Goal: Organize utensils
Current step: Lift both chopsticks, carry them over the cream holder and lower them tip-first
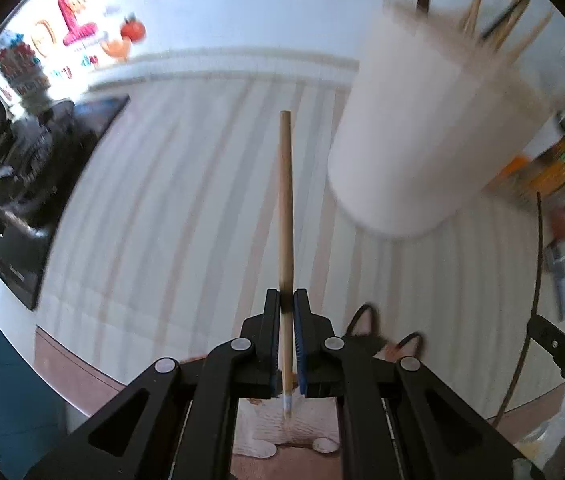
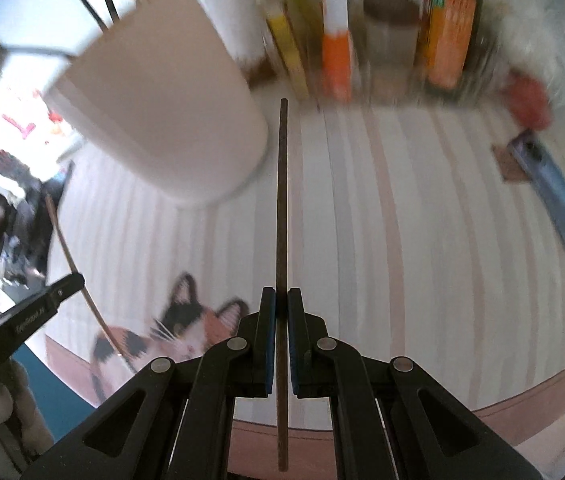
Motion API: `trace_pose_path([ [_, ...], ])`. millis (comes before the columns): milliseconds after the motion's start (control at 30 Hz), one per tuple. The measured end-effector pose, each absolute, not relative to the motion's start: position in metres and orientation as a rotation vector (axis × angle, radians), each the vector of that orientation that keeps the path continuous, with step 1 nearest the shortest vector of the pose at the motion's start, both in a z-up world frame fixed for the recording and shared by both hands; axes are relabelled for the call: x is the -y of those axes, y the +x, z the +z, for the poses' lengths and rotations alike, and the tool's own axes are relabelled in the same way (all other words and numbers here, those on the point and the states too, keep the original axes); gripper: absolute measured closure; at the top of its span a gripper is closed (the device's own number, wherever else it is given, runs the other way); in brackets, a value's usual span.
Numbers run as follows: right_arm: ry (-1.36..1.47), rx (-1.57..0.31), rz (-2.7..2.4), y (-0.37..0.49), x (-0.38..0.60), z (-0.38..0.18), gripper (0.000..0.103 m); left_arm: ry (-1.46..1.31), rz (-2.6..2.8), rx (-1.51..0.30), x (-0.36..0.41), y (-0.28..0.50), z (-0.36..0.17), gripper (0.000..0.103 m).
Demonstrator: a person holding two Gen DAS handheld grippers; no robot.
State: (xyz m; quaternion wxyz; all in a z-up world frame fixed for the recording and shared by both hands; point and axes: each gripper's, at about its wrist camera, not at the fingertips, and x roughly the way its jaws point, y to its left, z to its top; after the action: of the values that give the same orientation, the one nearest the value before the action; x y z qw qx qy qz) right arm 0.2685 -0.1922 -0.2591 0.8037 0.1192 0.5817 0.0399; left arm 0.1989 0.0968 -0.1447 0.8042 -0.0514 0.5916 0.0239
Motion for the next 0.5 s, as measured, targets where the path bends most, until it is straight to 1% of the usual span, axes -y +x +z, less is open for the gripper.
trace_pose_path([
  [300, 0.335, -0.996, 0.130, 0.275, 0.204, -0.156, 0.097, -0.202, -0.031, -0.968, -0.096, 0.200, -0.004, 0.099],
  [400, 0.340, -0.904, 0.161, 0.286, 0.197, -0.121, 0.097, -0.227, -0.069, -0.892, -0.091, 0.212, 0.030, 0.099],
  [500, 0.342, -0.810, 0.175, 0.305, 0.193, -0.089, 0.097, -0.244, -0.104, -0.827, -0.082, 0.234, 0.053, 0.099],
])
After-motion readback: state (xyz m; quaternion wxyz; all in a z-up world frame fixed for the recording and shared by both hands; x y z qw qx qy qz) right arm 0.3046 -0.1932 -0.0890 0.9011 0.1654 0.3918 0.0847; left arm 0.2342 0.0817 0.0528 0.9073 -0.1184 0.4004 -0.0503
